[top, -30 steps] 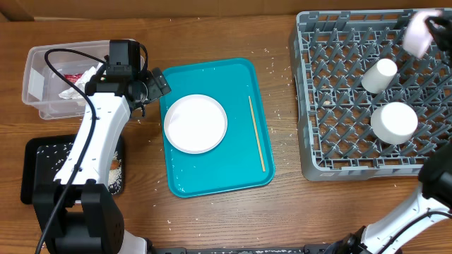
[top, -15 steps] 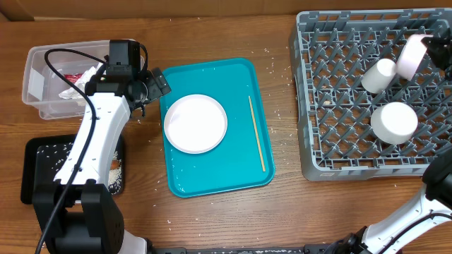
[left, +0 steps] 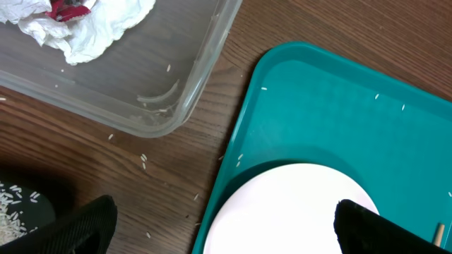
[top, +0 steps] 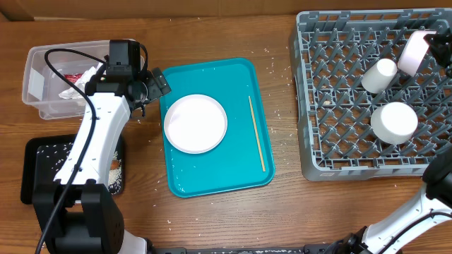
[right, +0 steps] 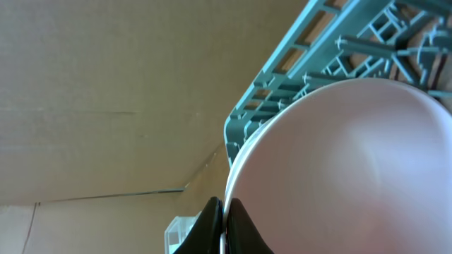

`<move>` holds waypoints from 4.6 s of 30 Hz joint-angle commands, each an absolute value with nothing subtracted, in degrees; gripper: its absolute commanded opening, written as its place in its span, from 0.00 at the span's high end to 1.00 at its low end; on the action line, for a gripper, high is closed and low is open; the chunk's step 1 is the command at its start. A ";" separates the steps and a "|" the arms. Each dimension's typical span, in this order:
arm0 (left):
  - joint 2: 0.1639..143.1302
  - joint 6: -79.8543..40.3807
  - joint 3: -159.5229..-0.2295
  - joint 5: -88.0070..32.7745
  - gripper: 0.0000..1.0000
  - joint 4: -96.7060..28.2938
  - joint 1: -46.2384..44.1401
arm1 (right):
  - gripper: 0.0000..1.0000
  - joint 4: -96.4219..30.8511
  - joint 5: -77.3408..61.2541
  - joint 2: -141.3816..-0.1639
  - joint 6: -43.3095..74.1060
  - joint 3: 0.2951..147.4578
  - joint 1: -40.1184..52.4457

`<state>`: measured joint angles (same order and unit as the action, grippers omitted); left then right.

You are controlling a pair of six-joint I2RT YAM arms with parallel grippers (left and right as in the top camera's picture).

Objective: Sort waste into correct bins and load items into the dishwasher
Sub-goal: 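Carry the pink bowl right and place it in the rack's upper right, then move the right gripper back to the wooden chopstick on the teal tray, then grasp the wooden chopstick with the right gripper and lift it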

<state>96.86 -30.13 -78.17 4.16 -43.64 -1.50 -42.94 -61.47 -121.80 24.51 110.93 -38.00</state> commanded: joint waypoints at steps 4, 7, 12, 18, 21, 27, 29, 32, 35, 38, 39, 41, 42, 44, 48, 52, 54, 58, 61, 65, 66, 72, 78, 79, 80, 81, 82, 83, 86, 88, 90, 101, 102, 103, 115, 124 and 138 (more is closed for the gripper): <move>95.20 -31.31 -79.13 4.91 0.00 -43.46 -1.89 | 0.96 -39.31 -64.66 -127.02 27.33 110.85 -38.11; 95.20 -31.31 -79.13 4.91 0.00 -43.46 -1.89 | 0.96 -39.31 -63.72 -128.03 26.96 110.85 -38.35; 95.20 -31.31 -79.13 4.89 0.00 -43.46 -1.89 | 0.96 -39.33 -61.56 -127.98 27.29 110.87 -39.59; 95.20 -31.31 -79.13 4.91 0.01 -43.46 -1.89 | 0.96 -41.47 -61.28 -127.94 27.27 110.87 -42.15; 95.20 -31.31 -79.13 4.89 0.00 -43.46 -1.89 | 0.96 -44.40 -59.35 -127.61 26.89 111.07 -43.68; 95.20 -31.31 -79.13 4.89 0.00 -43.46 -1.89 | 0.95 -50.11 -54.35 -125.45 24.01 111.09 -45.63; 95.20 -31.31 -79.13 4.91 0.00 -43.46 -1.89 | 0.91 -51.13 -51.72 -123.96 23.73 111.09 -46.09; 95.20 -31.31 -79.13 4.89 0.00 -43.46 -1.89 | 0.89 -52.82 -45.15 -121.27 23.57 111.09 -46.44; 95.20 -31.31 -79.13 4.89 0.00 -43.46 -1.89 | 0.89 -55.13 -37.15 -118.30 23.59 111.09 -46.48; 95.20 -31.31 -79.13 4.89 0.00 -43.46 -1.89 | 0.81 -57.30 -30.61 -115.44 23.64 111.09 -46.46; 95.20 -31.31 -79.13 4.91 0.00 -43.46 -1.89 | 0.75 -57.93 -28.58 -114.08 23.64 111.09 -46.46; 95.20 -31.31 -79.13 4.89 0.00 -43.46 -1.89 | 0.70 -58.43 -27.05 -112.49 23.97 111.09 -46.46; 95.20 -31.31 -79.13 4.89 0.00 -43.46 -1.89 | 0.68 -58.54 -26.79 -111.57 24.08 111.09 -46.46; 95.20 -31.31 -79.13 4.89 0.00 -43.46 -1.89 | 0.65 -58.50 -26.79 -109.54 24.25 111.09 -46.46; 95.20 -31.31 -79.13 4.91 0.00 -43.44 -1.89 | 0.58 -58.39 -26.39 -105.38 24.25 111.11 -46.09; 95.20 -31.31 -79.13 4.89 0.00 -43.46 -1.89 | 0.49 -59.61 -26.37 -101.71 24.25 111.11 -44.62; 95.20 -31.31 -79.13 4.89 0.00 -43.46 -1.89 | 0.46 -60.88 -27.00 -100.05 24.23 111.11 -42.87; 95.20 -31.31 -79.13 4.89 0.00 -43.46 -1.89 | 0.35 -62.78 -34.13 -98.76 21.34 111.11 -37.36; 95.20 -31.31 -79.13 4.89 0.00 -43.46 -1.89 | 0.35 -64.79 -38.63 -98.76 19.05 111.11 -32.05; 95.20 -31.31 -79.13 4.91 0.00 -43.44 -1.89 | 0.32 -67.90 -29.47 -98.70 15.99 111.09 -19.64; 95.20 -31.31 -79.13 4.89 0.00 -43.46 -1.89 | 0.31 -68.45 -25.89 -98.70 16.01 111.07 -16.32; 95.20 -31.31 -79.13 4.91 0.00 -43.44 -1.89 | 0.00 -69.73 -5.61 -100.20 16.34 110.96 6.70; 95.20 -31.31 -79.13 4.89 0.00 -43.46 -1.89 | 0.00 -71.85 3.68 -106.37 16.45 110.93 21.12; 95.20 -31.31 -79.13 4.91 0.00 -43.46 -1.89 | 0.00 -72.53 4.40 -108.14 16.43 110.93 22.63; 95.20 -31.31 -79.13 4.91 0.00 -43.46 -1.89 | 0.02 -72.88 4.40 -109.73 16.43 110.93 23.62; 95.20 -31.31 -79.13 4.89 0.00 -43.46 -1.89 | 0.09 -73.19 4.36 -111.02 16.45 110.93 24.29; 95.20 -31.31 -79.13 4.89 0.00 -43.46 -1.89 | 0.18 -73.63 4.38 -112.75 16.45 110.93 25.06; 95.20 -31.31 -79.13 4.89 0.00 -43.46 -1.89 | 0.27 -74.00 4.34 -114.15 16.45 110.93 25.58; 95.20 -31.31 -79.13 4.89 0.00 -43.46 -1.89 | 0.30 -74.56 3.14 -118.48 16.45 110.93 27.22; 95.20 -31.31 -79.13 4.89 0.00 -43.46 -1.89 | 0.30 -74.54 1.37 -120.90 16.45 110.93 28.29; 95.20 -31.31 -79.13 4.91 0.00 -43.46 -1.89 | 0.37 -74.72 1.28 -122.96 16.45 110.93 29.45; 95.20 -31.31 -79.13 4.91 0.00 -43.46 -1.89 | 0.46 -74.74 1.39 -130.93 16.47 109.80 31.44; 95.20 -31.31 -79.13 4.91 0.00 -43.46 -1.89 | 0.46 -74.46 1.41 -131.33 16.47 109.27 31.42; 95.20 -31.31 -79.13 4.91 0.00 -43.46 -1.89 | 0.46 -74.17 1.45 -131.41 16.45 108.64 31.44; 95.20 -31.31 -79.13 4.91 0.00 -43.46 -1.89 | 0.52 -69.19 1.39 -131.61 16.47 100.75 31.44; 95.20 -31.31 -79.13 4.91 0.00 -43.46 -1.89 | 0.96 -69.78 1.43 -131.46 18.26 101.19 31.27; 95.20 -31.31 -79.13 4.91 0.00 -43.46 -1.89 | 0.96 -83.74 5.54 -124.09 13.91 131.37 16.12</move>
<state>96.86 -30.13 -78.17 4.16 -43.64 -1.50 -82.87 3.79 -129.75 16.21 123.70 21.10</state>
